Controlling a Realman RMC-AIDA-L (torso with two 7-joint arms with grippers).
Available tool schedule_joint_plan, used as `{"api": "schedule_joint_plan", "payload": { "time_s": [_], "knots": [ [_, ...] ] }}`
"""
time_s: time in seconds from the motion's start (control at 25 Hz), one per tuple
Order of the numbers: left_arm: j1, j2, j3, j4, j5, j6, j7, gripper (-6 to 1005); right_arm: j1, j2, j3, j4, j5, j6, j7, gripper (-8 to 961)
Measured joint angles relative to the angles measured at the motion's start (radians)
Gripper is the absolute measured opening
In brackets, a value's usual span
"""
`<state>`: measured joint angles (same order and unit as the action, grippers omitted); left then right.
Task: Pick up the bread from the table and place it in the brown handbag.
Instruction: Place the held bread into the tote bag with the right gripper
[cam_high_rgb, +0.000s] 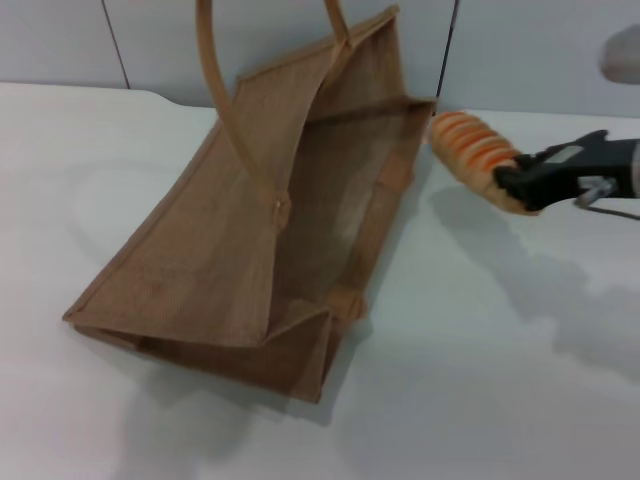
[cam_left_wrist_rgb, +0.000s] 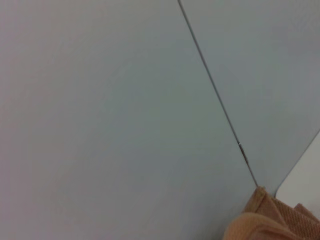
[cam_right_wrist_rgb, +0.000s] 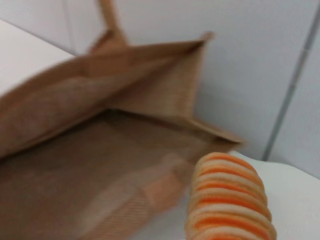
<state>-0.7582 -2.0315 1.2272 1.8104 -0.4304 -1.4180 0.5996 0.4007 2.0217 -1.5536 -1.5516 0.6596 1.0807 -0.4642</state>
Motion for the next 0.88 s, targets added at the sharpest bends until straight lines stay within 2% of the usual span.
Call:
{"api": "schedule_joint_plan", "payload": {
  "time_s": [0.12, 0.36, 0.6, 0.88],
  "knots": [
    [-0.010, -0.002, 0.006, 0.000, 0.001, 0.003, 0.000, 121, 0.005, 0.000, -0.055, -0.020, 0.004, -0.006, 0.021, 195],
    [-0.044, -0.004, 0.043, 0.003, -0.015, 0.006, -0.026, 122, 0.029, 0.000, -0.098, 0.004, 0.011, -0.035, 0.022, 189],
    [-0.060, -0.004, 0.100, 0.007, -0.033, 0.028, -0.057, 123, 0.080, 0.000, -0.136, 0.081, 0.012, -0.086, 0.034, 187],
    [-0.080, -0.005, 0.116, 0.008, -0.070, 0.033, -0.068, 125, 0.144, 0.000, -0.187, 0.190, 0.055, -0.182, 0.034, 170]
  ]
}}
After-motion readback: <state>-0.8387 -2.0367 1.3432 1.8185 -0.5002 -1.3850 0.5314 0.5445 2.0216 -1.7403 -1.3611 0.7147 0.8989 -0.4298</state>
